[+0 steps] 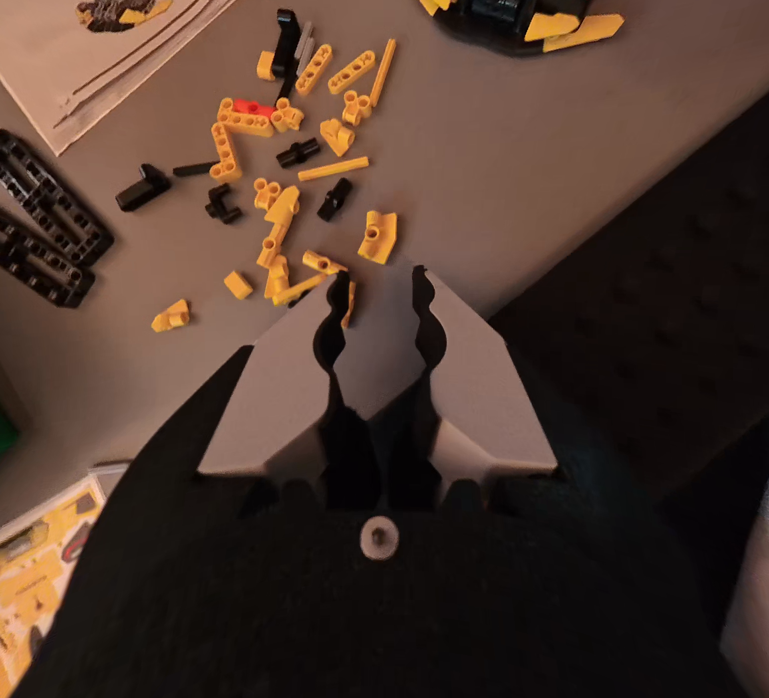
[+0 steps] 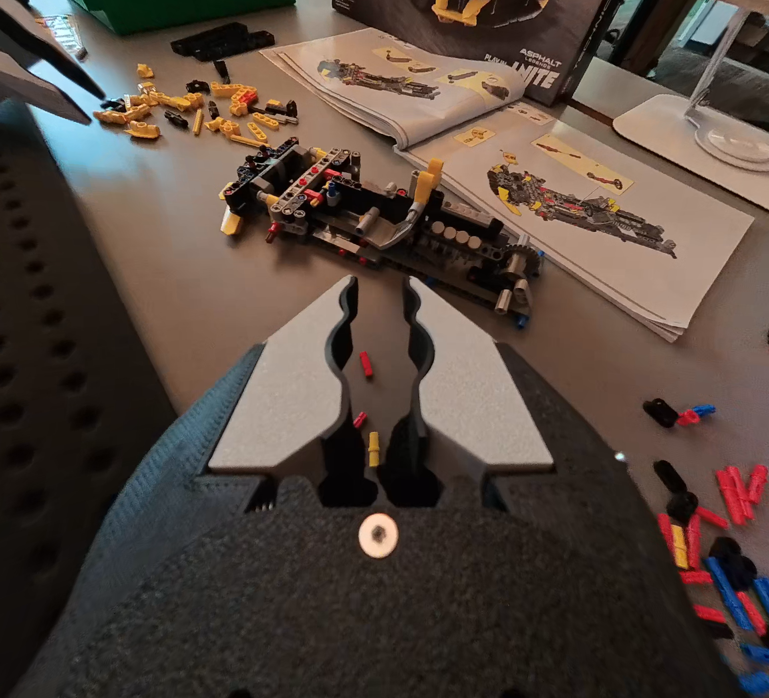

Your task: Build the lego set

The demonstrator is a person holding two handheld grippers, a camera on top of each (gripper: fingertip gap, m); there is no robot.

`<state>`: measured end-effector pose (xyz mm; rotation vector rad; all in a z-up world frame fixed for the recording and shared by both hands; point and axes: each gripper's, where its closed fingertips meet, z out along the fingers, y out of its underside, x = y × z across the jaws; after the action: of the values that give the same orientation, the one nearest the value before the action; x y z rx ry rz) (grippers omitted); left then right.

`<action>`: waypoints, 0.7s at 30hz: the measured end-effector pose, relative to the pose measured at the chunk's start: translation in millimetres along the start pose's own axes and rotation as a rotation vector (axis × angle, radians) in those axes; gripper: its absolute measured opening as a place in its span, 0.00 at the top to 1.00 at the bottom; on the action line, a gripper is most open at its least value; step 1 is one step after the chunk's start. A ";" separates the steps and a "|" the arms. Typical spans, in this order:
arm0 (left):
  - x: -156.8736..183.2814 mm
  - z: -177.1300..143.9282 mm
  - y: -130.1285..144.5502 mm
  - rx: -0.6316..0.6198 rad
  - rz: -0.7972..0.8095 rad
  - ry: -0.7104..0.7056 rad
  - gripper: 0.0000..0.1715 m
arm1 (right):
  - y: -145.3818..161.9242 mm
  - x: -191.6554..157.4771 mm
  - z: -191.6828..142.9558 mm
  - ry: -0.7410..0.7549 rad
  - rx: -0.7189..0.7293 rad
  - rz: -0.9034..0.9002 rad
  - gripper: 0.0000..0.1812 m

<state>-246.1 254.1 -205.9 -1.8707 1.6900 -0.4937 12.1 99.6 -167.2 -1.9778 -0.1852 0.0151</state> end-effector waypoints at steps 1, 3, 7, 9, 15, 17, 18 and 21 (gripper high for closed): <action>0.4 2.9 -3.0 -0.002 0.015 -0.002 0.84 | -0.2 0.2 -0.2 -0.004 0.003 0.008 0.89; 0.5 8.8 -6.9 -0.014 0.043 -0.007 0.84 | -0.8 0.5 -0.7 -0.010 0.008 0.018 0.89; -2.6 19.5 -6.3 -0.050 0.068 -0.015 0.84 | -0.2 0.4 0.1 -0.019 0.005 0.026 0.89; -3.3 22.2 -5.5 -0.057 0.061 -0.009 0.84 | -0.1 0.1 0.2 -0.020 0.004 0.024 0.89; -3.9 24.1 -3.6 -0.076 0.057 -0.006 0.84 | -1.2 2.8 -0.8 -0.016 0.015 0.040 0.89; -4.3 24.1 -3.6 -0.077 0.052 -0.006 0.84 | -2.3 4.4 -1.7 -0.018 0.025 0.057 0.89; -4.4 24.3 -3.6 -0.077 0.048 -0.005 0.84 | -2.7 5.1 -2.2 -0.019 0.029 0.065 0.89; -4.3 24.6 -3.9 -0.079 0.042 -0.004 0.84 | -3.5 6.5 -3.0 -0.025 0.037 0.085 0.89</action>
<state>-228.6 262.5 -222.1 -1.8862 1.7658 -0.4113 18.5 99.2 -162.3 -1.9483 -0.1163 0.0978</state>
